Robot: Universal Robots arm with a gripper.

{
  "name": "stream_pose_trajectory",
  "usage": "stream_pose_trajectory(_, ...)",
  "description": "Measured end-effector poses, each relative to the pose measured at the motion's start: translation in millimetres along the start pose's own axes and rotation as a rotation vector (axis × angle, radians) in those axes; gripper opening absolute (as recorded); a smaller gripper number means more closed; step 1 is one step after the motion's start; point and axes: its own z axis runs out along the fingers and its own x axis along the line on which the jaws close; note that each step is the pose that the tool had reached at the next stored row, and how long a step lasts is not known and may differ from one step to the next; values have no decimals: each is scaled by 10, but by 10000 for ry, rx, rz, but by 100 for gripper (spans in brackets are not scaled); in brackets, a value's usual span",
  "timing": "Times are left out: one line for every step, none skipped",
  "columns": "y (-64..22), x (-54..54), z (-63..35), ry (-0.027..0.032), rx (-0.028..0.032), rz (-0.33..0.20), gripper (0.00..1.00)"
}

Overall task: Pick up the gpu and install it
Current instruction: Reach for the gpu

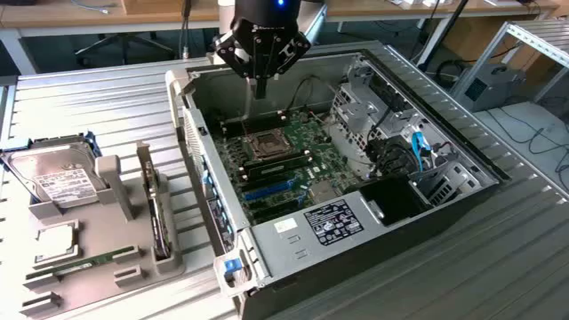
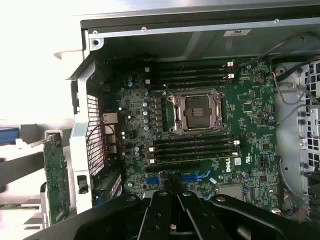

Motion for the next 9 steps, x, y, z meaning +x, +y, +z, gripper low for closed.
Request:
stream_pose_trajectory(0, 2, 0, 0, 0, 0, 11)
stream_pose_trajectory(-1, 12, 0, 0, 0, 1, 11)
stream_pose_trajectory(-2, 21, -1, 0, 0, 0, 11)
stream_pose_trajectory(-3, 37, -2, 0, 1, 0, 11)
stream_pose_trajectory(-3, 49, -2, 0, 0, 0, 11)
stream_pose_trajectory(-4, 54, -2, 0, 0, -1, 11)
stream_pose_trajectory(-5, 61, -2, 0, 1, -1, 11)
stream_pose_trajectory(-5, 68, -2, 0, 0, 0, 11)
stream_pose_trajectory(-5, 73, -2, 1, 1, -1, 11)
